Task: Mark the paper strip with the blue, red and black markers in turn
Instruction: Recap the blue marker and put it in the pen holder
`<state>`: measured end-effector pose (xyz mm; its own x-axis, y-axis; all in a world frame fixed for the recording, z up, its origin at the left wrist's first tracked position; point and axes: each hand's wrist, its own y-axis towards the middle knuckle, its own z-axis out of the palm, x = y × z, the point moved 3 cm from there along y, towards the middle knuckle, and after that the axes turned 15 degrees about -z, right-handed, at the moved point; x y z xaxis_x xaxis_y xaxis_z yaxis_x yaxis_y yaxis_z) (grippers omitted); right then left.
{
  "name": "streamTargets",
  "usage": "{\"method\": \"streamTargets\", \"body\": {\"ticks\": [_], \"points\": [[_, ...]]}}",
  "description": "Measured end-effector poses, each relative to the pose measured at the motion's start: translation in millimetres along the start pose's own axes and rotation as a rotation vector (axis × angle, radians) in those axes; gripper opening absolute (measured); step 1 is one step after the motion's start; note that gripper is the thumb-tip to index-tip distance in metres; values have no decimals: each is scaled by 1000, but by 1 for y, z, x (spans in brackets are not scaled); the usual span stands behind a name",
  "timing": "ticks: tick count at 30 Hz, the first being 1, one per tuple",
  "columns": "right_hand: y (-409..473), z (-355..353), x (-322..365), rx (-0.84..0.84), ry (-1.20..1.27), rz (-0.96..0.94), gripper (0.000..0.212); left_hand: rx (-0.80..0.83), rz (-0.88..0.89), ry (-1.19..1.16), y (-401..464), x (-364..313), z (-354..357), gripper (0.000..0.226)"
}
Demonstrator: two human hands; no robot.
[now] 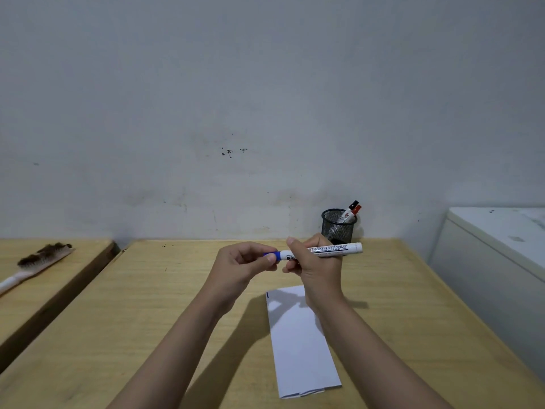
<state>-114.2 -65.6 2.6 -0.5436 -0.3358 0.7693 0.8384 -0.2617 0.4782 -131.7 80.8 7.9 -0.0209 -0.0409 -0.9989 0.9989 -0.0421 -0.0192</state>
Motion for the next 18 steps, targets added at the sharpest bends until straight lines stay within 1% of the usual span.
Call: {"method": "streamTargets", "body": {"ticks": [3,5,6,8,9,10,11,13,14,16,18], "points": [[0,2,6,-24,12,7,33,1,48,51,-4,-8,4,11],[1,2,3,-61,26,148,30,-29,55,115,-5,-12,6,9],[1,3,1,-66,31,272,34,-67,62,146,-4,-14,7,7],[0,3,-3,-27,25,513,60,-159,106,216,0,-20,7,4],[0,3,-1,-7,-14,565,66,-196,133,262,3,-22,8,3],[3,0,2,9,-98,542,65,-223,158,307,5,-25,8,2],[6,-5,5,31,-232,431,59,-244,182,346,7,-28,10,2],[15,-14,16,64,-511,82,40,-279,231,406,9,-34,15,1],[19,-19,19,71,-605,-80,32,-292,253,437,11,-37,18,0],[27,-26,26,136,-678,-312,19,-288,282,504,15,-44,28,2],[36,-30,28,287,-767,-502,15,-250,288,562,22,-49,38,4]]}}
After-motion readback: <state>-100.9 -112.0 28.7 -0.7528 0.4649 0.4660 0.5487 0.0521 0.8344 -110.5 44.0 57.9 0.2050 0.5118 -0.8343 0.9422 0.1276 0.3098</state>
